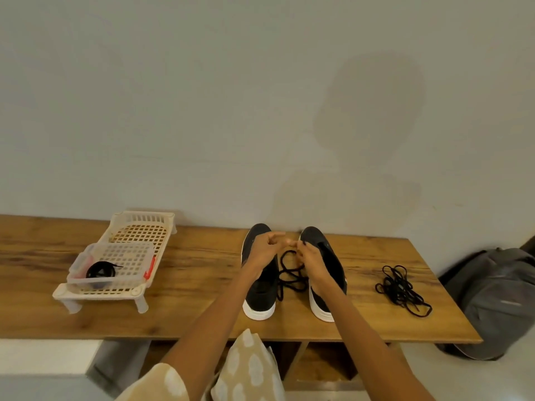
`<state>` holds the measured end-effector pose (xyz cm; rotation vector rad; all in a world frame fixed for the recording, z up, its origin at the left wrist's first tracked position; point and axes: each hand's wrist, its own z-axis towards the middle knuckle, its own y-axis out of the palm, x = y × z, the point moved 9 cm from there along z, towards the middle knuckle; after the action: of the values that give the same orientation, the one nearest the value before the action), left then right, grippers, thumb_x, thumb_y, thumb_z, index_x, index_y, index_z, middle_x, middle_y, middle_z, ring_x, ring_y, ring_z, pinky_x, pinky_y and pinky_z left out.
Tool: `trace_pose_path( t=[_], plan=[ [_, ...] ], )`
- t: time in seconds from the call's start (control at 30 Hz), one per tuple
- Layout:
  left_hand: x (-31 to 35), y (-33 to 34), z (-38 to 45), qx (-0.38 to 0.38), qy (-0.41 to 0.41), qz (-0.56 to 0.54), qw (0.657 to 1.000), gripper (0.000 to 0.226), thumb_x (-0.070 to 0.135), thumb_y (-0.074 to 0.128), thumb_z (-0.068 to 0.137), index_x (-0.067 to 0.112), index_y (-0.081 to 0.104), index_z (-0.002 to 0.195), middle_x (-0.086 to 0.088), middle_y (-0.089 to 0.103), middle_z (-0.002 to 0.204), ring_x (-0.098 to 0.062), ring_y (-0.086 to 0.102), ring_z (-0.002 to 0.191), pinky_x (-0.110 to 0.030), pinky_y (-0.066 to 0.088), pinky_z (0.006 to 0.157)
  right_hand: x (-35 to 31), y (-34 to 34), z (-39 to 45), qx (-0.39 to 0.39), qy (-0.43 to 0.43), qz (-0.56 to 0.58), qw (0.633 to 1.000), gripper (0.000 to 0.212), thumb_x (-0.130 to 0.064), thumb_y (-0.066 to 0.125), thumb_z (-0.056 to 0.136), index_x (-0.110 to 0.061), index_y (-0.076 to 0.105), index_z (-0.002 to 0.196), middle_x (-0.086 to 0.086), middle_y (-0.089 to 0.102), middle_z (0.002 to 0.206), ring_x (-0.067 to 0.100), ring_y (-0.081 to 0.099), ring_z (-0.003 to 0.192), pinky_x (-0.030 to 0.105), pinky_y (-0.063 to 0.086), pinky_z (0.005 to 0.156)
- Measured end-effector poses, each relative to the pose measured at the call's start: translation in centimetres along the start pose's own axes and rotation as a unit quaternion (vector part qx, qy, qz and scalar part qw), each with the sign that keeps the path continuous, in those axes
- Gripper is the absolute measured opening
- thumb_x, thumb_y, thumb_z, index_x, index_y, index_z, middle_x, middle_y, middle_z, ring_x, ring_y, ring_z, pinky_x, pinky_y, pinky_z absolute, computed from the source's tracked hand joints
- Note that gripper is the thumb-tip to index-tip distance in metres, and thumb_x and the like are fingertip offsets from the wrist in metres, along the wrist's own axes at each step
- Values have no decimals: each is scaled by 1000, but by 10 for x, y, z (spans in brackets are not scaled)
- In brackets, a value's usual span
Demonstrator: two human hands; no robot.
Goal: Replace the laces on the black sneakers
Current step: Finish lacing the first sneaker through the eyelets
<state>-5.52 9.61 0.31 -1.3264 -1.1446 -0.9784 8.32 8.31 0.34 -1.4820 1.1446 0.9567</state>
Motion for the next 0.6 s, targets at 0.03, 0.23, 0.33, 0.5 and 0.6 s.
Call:
trace_pose_path(
  t=[0.03, 0.23, 0.33, 0.5, 0.6],
  plan=[
    [-2, -6, 4, 22, 3, 39, 999, 34, 32, 63, 89, 14, 62, 118, -2, 65, 108, -9, 57, 96, -20, 45, 81, 2, -13, 4, 37, 8, 21, 999, 26, -24, 39, 100, -13, 61, 92, 12, 48, 64, 12, 45, 57, 20, 38, 54],
    [-2, -4, 23, 50, 1, 376, 925, 30, 20, 53, 93, 2, 53, 117, -13, 55, 116, -29, 55, 108, -35, 46, 82, -1, -52, 10, 156, -9, 5, 988, 43, -42, 36, 100, -10, 54, 78, 7, 44, 62, 18, 43, 54, 25, 34, 49],
    [-3, 1, 32, 20, -25, 447, 894, 9, 12, 53, 90, 9, 54, 82, -5, 57, 82, -24, 62, 90, -27, 42, 57, -2, -31, 12, 103, -60, -136, 984, 57, -45, 29, 100, -12, 45, 57, 4, 41, 53, 16, 40, 49, 26, 30, 51],
    [-10, -13, 42, 13, -48, 483, 874, 16, 16, 58, 87, 11, 50, 74, 3, 45, 68, -21, 58, 78, -26, 40, 59, 33, 9, 19, -48, -7, -211, 976, 21, -20, 34, 102, -20, 53, 111, 0, 51, 74, 10, 46, 60, 20, 37, 54],
    [-18, -24, 36, 16, -62, 469, 881, 14, 19, 60, 85, 11, 54, 75, -3, 59, 77, -23, 63, 88, -28, 43, 62, 37, 27, 16, -56, -25, -227, 972, 26, -15, 37, 101, -13, 56, 118, 6, 57, 82, 12, 47, 62, 19, 35, 52]
  ],
)
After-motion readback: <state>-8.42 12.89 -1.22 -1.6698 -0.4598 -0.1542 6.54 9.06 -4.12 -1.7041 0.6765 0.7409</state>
